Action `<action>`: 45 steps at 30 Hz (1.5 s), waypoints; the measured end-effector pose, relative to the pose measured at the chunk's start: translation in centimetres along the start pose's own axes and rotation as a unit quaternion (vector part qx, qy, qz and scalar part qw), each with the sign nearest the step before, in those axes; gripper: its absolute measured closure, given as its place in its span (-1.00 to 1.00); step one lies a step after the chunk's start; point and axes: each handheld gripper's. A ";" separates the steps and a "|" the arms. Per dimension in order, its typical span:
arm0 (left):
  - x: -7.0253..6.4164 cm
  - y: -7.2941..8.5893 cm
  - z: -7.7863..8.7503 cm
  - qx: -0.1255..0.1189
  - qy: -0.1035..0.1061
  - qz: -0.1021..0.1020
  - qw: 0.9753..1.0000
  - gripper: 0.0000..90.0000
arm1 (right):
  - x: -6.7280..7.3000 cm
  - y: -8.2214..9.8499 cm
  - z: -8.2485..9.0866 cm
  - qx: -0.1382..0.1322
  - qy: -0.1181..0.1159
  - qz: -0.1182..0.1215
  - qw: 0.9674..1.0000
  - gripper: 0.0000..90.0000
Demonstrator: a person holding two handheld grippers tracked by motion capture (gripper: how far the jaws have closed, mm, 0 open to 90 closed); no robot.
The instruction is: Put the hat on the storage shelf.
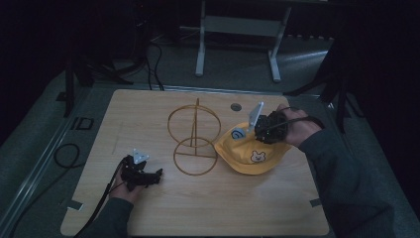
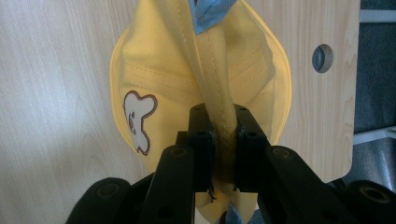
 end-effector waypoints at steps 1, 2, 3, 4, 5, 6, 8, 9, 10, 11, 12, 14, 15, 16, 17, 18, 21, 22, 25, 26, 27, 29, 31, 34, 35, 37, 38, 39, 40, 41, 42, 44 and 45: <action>0.0 0.0 0.0 0.000 0.000 0.000 1.000 -0.81 | -0.2 0.1 0.2 -0.003 0.001 -0.002 1.000 0.78; 0.0 0.0 0.0 0.000 0.000 0.000 1.000 -0.82 | -0.2 0.1 0.2 -0.003 0.001 -0.002 1.000 0.78; 0.0 0.0 0.0 0.000 0.000 0.000 1.000 -0.82 | -0.4 0.2 0.4 -0.006 0.002 -0.003 1.000 0.78; 0.0 0.0 0.0 0.000 0.000 0.000 1.000 -0.82 | -0.5 0.2 0.5 -0.007 0.003 -0.006 1.000 0.78; 0.0 0.0 0.0 0.000 0.000 0.000 1.000 -0.82 | -0.6 0.2 0.6 -0.009 0.004 -0.006 1.000 0.78; 0.0 0.0 0.0 0.000 0.000 0.000 1.000 -0.82 | -0.7 0.3 0.7 -0.010 0.005 -0.007 1.000 0.78; 0.0 0.0 0.0 0.000 0.000 0.000 1.000 -0.82 | -1.0 0.4 0.9 -0.013 0.006 -0.008 1.000 0.78; 0.0 0.0 0.0 0.000 0.000 0.000 1.000 -0.82 | -1.0 0.4 1.1 -0.013 0.007 -0.011 1.000 0.78; 0.0 0.0 0.0 0.000 0.000 0.000 1.000 -0.82 | -1.2 0.5 1.2 -0.016 0.008 -0.012 1.000 0.78; 0.0 0.0 0.0 0.000 0.000 0.000 1.000 -0.82 | -1.2 0.5 1.2 -0.016 0.008 -0.012 1.000 0.78; 0.0 0.0 0.0 0.000 0.000 0.000 1.000 -0.82 | -1.4 0.7 1.4 -0.021 0.009 -0.014 1.000 0.78; 0.0 0.0 0.0 0.000 0.000 0.000 1.000 -0.82 | -1.6 0.9 1.6 -0.023 0.008 -0.014 1.000 0.78; 0.0 0.0 0.0 0.000 0.000 0.000 1.000 -0.82 | -1.7 0.9 1.7 -0.022 0.007 -0.015 1.000 0.78; 0.0 0.0 0.0 0.000 0.000 0.000 1.000 -0.82 | -1.8 1.0 1.8 -0.022 0.007 -0.016 1.000 0.78; 0.0 0.0 0.0 0.000 0.000 0.000 1.000 -0.82 | -1.9 1.1 1.9 -0.022 0.008 -0.016 1.000 0.78; 0.0 0.0 0.0 0.000 0.000 0.000 1.000 -0.82 | -2.0 1.2 2.1 -0.021 0.010 -0.019 1.000 0.78; 0.0 0.0 0.0 0.000 0.000 0.000 1.000 -0.82 | -2.3 1.5 2.6 -0.028 0.014 -0.024 0.999 0.78; 0.0 0.0 0.0 0.000 0.000 0.000 1.000 -0.82 | -2.4 1.6 2.7 -0.028 0.015 -0.024 0.999 0.78; 0.0 0.0 0.0 0.000 0.000 0.000 1.000 -0.82 | -2.6 1.8 3.4 -0.032 0.018 -0.024 0.999 0.78; 0.0 0.0 0.0 0.000 0.000 0.000 1.000 -0.82 | -2.7 1.9 3.5 -0.034 0.018 -0.023 0.999 0.78; 0.0 0.0 0.0 0.000 0.000 0.000 1.000 -0.82 | -2.7 2.0 3.7 -0.035 0.018 -0.024 0.999 0.78; 0.0 0.0 0.0 0.000 0.000 0.000 1.000 -0.82 | -2.9 2.1 4.1 -0.033 0.019 -0.025 0.999 0.78; 0.0 0.0 0.0 0.000 0.000 0.000 1.000 -0.82 | -3.0 2.3 4.4 -0.032 0.022 -0.024 0.999 0.78; 0.0 0.0 0.0 0.000 0.000 0.000 1.000 -0.82 | -3.2 2.4 4.8 -0.034 0.026 -0.025 0.999 0.78; 0.0 0.0 0.0 0.000 0.000 0.000 1.000 -0.82 | -3.2 2.5 5.0 -0.037 0.027 -0.027 0.999 0.78; 0.0 0.0 0.0 0.000 0.000 0.000 1.000 -0.82 | -3.4 2.7 5.3 -0.047 0.028 -0.032 0.998 0.78; 0.0 0.0 0.0 0.000 0.000 0.001 1.000 -0.82 | -3.5 2.8 5.5 -0.052 0.027 -0.036 0.998 0.78; 0.0 0.0 0.0 0.000 0.000 0.001 1.000 -0.82 | -3.6 3.0 5.6 -0.058 0.027 -0.038 0.997 0.78; 0.0 0.0 0.0 0.000 0.000 0.001 1.000 -0.82 | -3.6 3.0 5.6 -0.058 0.027 -0.038 0.997 0.78; 0.0 0.0 0.0 0.000 0.000 0.000 1.000 -0.82 | -3.9 3.2 5.9 -0.069 0.027 -0.045 0.996 0.78; 0.0 0.0 0.0 0.000 0.000 0.000 1.000 -0.82 | -4.0 3.2 6.0 -0.072 0.028 -0.047 0.996 0.78; 0.0 0.0 0.0 0.000 0.000 0.000 1.000 -0.82 | -4.1 3.4 6.2 -0.079 0.029 -0.051 0.995 0.78; 0.0 0.0 0.0 0.000 0.000 0.000 1.000 -0.82 | -4.2 3.4 6.3 -0.081 0.030 -0.053 0.995 0.78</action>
Point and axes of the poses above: each handheld gripper's, and its own axes: z roughly backward along the jaws, y roughly out of its underside, x roughly to its left, and after that the axes turned 7 degrees about y, right-handed
